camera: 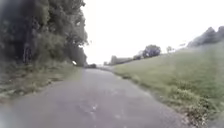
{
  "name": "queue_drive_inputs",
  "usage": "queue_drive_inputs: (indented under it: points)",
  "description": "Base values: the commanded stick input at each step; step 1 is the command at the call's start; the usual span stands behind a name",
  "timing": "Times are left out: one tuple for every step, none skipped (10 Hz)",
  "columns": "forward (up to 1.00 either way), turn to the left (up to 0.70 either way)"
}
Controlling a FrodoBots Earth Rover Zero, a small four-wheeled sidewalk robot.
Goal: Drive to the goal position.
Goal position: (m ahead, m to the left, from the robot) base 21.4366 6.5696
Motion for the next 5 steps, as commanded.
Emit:
queue_drive_inputs:
  points:
    - [0.7,0.0]
    - [0.7,0.0]
    - [0.7,0.0]
    - [0.7,0.0]
    - [0.7,0.0]
